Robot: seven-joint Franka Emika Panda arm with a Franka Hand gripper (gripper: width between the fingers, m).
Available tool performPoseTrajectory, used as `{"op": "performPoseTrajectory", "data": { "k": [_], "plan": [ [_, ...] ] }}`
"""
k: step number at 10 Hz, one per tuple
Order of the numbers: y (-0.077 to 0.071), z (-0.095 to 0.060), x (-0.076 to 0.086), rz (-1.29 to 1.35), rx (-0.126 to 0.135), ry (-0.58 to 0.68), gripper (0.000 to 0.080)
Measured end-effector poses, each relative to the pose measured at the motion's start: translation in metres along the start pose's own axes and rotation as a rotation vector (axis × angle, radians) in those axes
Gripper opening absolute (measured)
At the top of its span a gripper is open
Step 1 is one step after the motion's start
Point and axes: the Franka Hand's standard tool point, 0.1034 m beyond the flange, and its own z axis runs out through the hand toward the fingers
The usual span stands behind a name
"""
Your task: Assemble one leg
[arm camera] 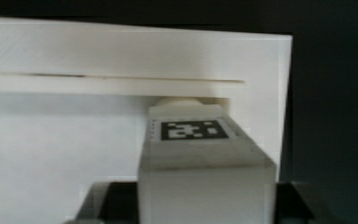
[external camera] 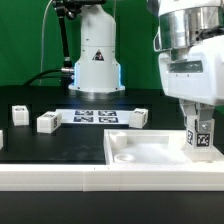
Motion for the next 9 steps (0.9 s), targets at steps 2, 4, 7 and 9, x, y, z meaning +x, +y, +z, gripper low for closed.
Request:
{"op": "performPoseTrajectory", "data": {
  "k": [2,4,7,9],
  "plan": [
    [0.0,0.0,-0.001,0.06,-0.008,-0.006,0.0295],
    [0.001,0.0,-0.001,-0.008,-0.012,-0.01,0.0295],
    [0.001,-0.003,-0.004,-0.268,-0.07,-0.034,0.0635],
    [-0.001,-0.007,-0.01,-0.499,-0.111,-0.03,0.0647]
  ]
}}
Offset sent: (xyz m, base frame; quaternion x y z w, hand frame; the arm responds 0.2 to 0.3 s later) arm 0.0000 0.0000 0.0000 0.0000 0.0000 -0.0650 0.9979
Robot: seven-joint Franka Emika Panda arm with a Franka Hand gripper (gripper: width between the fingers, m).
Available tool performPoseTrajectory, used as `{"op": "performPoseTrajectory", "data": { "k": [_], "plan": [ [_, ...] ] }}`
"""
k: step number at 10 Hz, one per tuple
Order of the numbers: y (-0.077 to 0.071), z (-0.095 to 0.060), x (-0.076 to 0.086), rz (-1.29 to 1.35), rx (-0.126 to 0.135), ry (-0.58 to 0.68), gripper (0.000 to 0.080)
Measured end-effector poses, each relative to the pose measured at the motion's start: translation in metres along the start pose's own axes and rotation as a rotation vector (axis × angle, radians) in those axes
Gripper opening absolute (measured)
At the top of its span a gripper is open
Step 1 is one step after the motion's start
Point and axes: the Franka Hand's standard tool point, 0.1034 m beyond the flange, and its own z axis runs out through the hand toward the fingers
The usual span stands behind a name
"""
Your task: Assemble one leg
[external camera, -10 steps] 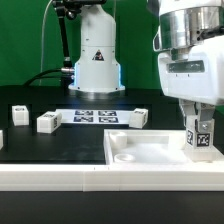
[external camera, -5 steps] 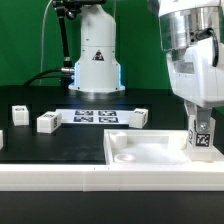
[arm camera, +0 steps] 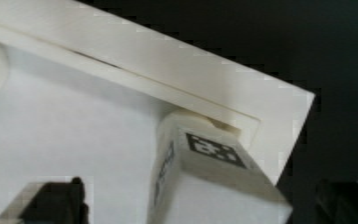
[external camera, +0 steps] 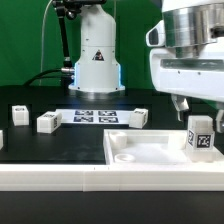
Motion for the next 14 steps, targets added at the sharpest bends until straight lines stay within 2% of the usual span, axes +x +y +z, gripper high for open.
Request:
{"op": "performPoseTrajectory", "data": {
  "k": [3,4,10,14],
  "plan": [
    [-0.005,-0.002,-0.003,-0.295,-0.052,0.021,0.0649],
    [-0.005,-0.001,-0.002,-0.377,-0.059,0.018,0.0649],
    [0.0,0.0,0.009,-0.849,-0.068,0.002,0.0649],
    [0.001,0.001,0.01,-0.961,-0.069,-0.003,0.0634]
  ]
}}
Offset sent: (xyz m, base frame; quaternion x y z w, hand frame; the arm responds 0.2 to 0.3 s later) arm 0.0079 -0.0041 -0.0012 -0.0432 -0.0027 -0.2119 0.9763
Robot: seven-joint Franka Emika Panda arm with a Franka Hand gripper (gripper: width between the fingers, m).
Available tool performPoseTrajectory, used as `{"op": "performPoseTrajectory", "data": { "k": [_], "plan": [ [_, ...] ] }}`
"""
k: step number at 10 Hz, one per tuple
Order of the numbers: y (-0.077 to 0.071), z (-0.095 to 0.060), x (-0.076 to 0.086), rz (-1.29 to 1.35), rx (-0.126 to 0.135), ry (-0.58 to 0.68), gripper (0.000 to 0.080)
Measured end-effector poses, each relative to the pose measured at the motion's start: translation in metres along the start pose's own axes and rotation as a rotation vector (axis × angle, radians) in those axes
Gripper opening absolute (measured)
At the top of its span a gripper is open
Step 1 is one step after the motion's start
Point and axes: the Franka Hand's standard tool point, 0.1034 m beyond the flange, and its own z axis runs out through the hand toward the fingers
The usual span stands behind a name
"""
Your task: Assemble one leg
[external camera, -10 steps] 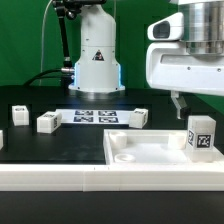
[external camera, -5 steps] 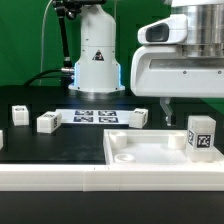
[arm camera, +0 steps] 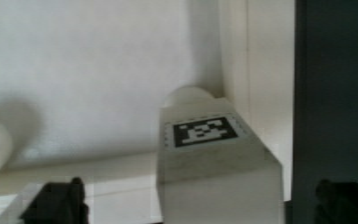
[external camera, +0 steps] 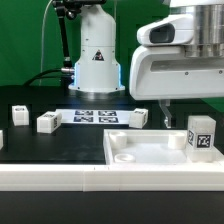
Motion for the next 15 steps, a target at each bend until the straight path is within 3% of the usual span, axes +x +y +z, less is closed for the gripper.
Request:
{"op": "performPoseTrajectory", "data": {
  "k": [1,3,5,9,15],
  "plan": [
    [0.0001,0.0,0.0,0.0,0.0,0.0,0.0634],
    [0.0001,-0.0001,0.0001,0.0,0.0,0.0,0.0285],
    [0.0,0.0,0.0,0.028,0.001,0.0,0.029],
    [-0.0004,0.0,0.0,0.357,0.005,0.0,0.029],
    [-0.003,0.0007,-0.0016,1.046,0.068,0.041,0.0291]
  ]
}}
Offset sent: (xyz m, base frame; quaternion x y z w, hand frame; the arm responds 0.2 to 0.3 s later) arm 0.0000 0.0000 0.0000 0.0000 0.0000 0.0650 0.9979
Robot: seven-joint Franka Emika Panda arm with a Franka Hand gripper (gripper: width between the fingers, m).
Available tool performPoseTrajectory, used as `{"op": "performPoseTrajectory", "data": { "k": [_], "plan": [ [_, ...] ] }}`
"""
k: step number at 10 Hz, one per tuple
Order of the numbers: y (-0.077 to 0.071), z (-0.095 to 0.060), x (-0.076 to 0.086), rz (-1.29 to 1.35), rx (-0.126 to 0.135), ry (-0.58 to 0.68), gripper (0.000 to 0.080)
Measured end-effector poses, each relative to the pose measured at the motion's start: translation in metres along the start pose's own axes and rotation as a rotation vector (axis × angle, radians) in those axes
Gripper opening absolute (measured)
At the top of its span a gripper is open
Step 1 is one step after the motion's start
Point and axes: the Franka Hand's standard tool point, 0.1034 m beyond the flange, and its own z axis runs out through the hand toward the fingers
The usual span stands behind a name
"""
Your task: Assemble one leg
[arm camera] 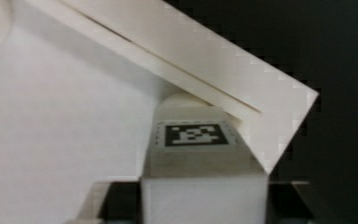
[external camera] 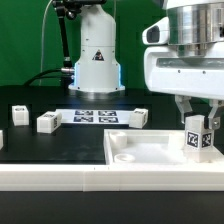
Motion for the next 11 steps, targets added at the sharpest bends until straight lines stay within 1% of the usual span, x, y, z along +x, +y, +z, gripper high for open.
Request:
{"op": "performPoseTrajectory", "data": {
  "k": [1,2,3,6,7,8,9,10,11],
  "plan": [
    [-0.0001,0.0,0.0,0.035,0.001,-0.001,0.0291],
    [-0.0006,0.0,-0.0008,0.151,0.002,-0.004,0.0291],
    [-0.0007,-0.0001,-0.0005,0.207,0.002,-0.007,0.0291],
    [-0.0005,0.0,-0.0007,0.209,0.001,-0.012,0.0291],
    [-0.0002,0.0001,0.0003,0.163,0.001,-0.012,0.0448],
    [0.0005,-0.0001,0.0035,0.123,-0.001,-0.013,0.0572],
    [0.0012,-0.0001,0.0049,0.073,-0.003,-0.012,0.0572],
    [0.0016,-0.0001,0.005,-0.037,-0.006,-0.014,0.0634],
    [0.0013,-0.0003,0.0044,-0.134,-0.009,-0.01,0.0645]
  ]
}}
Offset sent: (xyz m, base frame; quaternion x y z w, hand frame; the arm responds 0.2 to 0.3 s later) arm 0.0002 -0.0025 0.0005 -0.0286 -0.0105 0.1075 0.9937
